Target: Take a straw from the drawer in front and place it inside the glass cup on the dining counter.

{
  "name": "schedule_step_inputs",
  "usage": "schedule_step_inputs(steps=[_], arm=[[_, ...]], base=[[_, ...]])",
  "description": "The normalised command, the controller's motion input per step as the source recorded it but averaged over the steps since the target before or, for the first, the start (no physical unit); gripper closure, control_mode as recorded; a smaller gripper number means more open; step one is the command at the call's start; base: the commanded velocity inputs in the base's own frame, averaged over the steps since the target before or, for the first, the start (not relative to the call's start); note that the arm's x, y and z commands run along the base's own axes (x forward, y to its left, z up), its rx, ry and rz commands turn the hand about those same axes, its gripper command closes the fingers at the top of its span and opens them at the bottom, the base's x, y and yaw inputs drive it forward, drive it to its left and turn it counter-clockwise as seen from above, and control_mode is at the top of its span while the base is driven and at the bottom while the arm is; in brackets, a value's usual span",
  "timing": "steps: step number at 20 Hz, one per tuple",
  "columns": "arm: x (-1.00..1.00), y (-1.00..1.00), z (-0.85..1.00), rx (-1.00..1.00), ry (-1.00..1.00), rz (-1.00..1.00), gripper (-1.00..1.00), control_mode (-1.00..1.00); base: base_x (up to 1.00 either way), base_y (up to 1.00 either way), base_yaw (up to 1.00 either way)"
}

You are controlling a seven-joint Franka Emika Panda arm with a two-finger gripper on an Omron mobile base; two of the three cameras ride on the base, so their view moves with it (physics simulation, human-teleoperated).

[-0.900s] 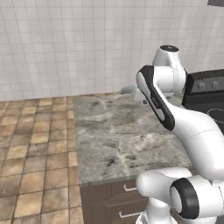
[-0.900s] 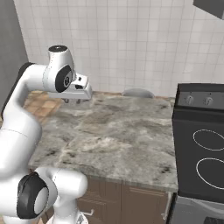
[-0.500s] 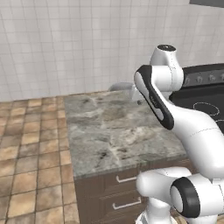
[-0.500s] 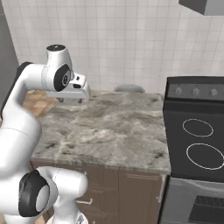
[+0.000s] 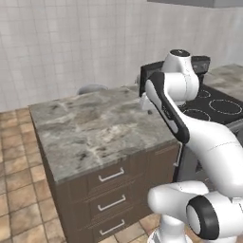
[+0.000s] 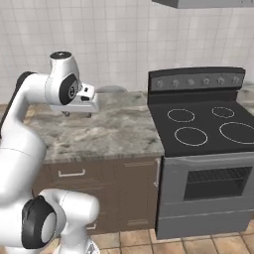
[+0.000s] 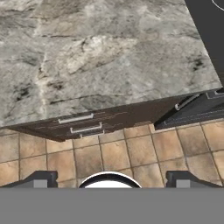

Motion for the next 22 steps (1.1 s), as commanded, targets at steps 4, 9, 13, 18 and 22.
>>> schedule_step_inputs(steps=[4,9,13,18,22], arm=[[0.0,0.0,0.0,0.0,0.0,0.0,-1.0,1.0],[0.0,0.0,0.0,0.0,0.0,0.0,-1.0,1.0],[0.0,0.0,0.0,0.0,0.0,0.0,-1.0,1.0],[0.0,0.0,0.0,0.0,0.0,0.0,-1.0,1.0],[0.0,0.0,0.0,0.0,0.0,0.0,-1.0,1.0]], base=[[-0.42,0.61,-0.23],[-0.18,0.84,-0.03],[-0.15,0.63,-0.05],[-0.12,0.39,-0.26],[-0.08,0.28,-0.42]])
